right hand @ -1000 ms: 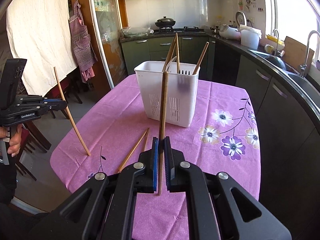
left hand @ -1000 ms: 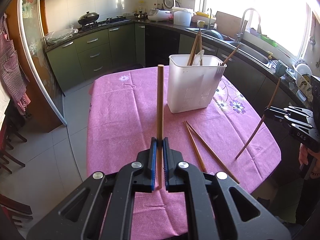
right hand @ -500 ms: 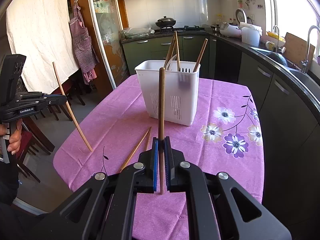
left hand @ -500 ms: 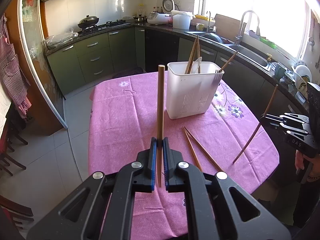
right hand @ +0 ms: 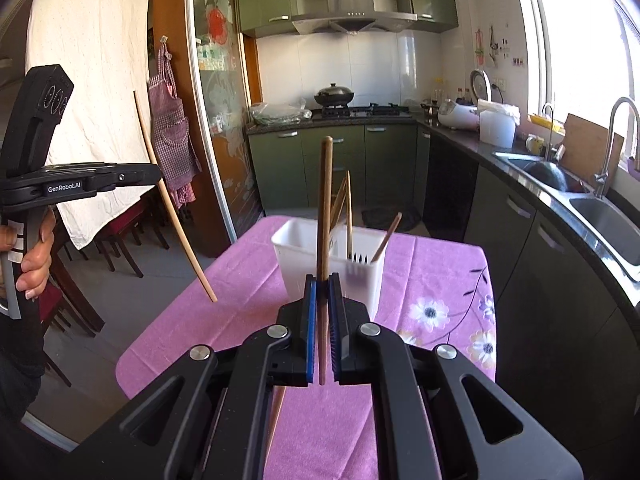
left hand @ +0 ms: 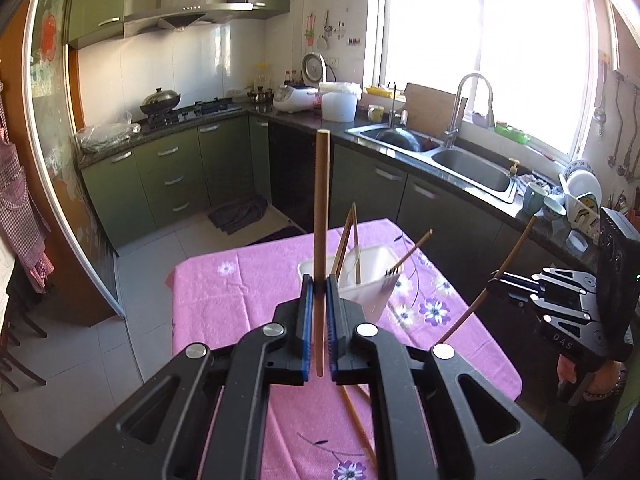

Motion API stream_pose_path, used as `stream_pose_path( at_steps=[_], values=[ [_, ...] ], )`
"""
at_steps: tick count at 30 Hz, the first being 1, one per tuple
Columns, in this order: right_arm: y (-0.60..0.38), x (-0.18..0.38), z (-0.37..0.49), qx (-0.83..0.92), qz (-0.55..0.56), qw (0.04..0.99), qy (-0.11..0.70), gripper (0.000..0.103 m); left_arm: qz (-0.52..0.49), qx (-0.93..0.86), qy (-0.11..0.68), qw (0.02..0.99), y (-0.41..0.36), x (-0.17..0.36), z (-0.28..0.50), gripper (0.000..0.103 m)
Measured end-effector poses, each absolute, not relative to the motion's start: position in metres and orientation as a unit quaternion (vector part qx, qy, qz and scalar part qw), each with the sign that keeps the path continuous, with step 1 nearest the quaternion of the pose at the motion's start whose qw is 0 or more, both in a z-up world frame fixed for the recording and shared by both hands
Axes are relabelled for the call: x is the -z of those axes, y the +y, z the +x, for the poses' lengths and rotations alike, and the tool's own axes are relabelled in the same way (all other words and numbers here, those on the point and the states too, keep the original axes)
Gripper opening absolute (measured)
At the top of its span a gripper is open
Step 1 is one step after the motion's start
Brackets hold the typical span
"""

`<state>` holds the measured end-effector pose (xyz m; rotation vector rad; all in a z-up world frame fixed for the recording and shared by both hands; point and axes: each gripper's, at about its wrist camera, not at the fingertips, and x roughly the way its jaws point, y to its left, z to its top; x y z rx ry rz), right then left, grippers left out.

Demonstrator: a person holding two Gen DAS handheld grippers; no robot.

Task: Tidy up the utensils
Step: 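Carry both upright chopsticks over the white holder with both tools, then open both tools to drop the chopsticks into the holder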

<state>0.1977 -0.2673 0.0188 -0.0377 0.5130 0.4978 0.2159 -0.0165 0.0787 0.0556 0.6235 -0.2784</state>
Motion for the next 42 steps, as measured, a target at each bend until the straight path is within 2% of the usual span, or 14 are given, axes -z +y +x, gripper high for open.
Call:
stream_pose_path(
  at_steps=[5,11,18,26,27,31,33,36,38,42],
  values=[
    [-0.269,-0.064,0.22,-0.244,0.007,0.95,0.196,0.007,0.017,0.14,0.275,0.951,-0.033,-0.101,0.246,0.006],
    [-0.261,-0.084,0.264,-0.226,0.019,0.959,0.172,0.007,0.003,0.13,0.252,0.959,-0.049,-0.091,0.291,0.006],
    [-0.245,-0.046,0.323,-0.206,0.005,0.952,0.224,0.007,0.017,0.117,0.315,0.942,-0.058,-0.041,0.333,0.006],
    [-0.232,-0.004,0.353,-0.204,-0.004,0.94,0.273,0.008,0.037,0.112,0.355,0.927,-0.059,-0.003,0.337,0.006],
    [-0.232,-0.003,0.353,-0.206,-0.004,0.94,0.274,0.009,0.039,0.111,0.357,0.927,-0.059,-0.002,0.337,0.007],
    [-0.234,-0.018,0.333,-0.214,-0.005,0.943,0.255,0.011,0.036,0.109,0.355,0.928,-0.053,-0.007,0.331,0.018],
    [-0.238,-0.031,0.31,-0.22,-0.007,0.947,0.234,0.011,0.035,0.109,0.349,0.93,-0.051,-0.015,0.323,0.018],
    [-0.247,-0.046,0.271,-0.227,-0.018,0.951,0.21,0.018,0.036,0.111,0.34,0.933,-0.05,-0.027,0.303,0.019],
    [-0.255,-0.044,0.247,-0.228,-0.026,0.951,0.208,0.018,0.037,0.11,0.339,0.934,-0.047,-0.029,0.286,0.026],
    [-0.271,-0.012,0.208,-0.218,-0.03,0.947,0.235,0.026,0.032,0.113,0.365,0.924,-0.041,-0.012,0.256,0.029]
  ],
)
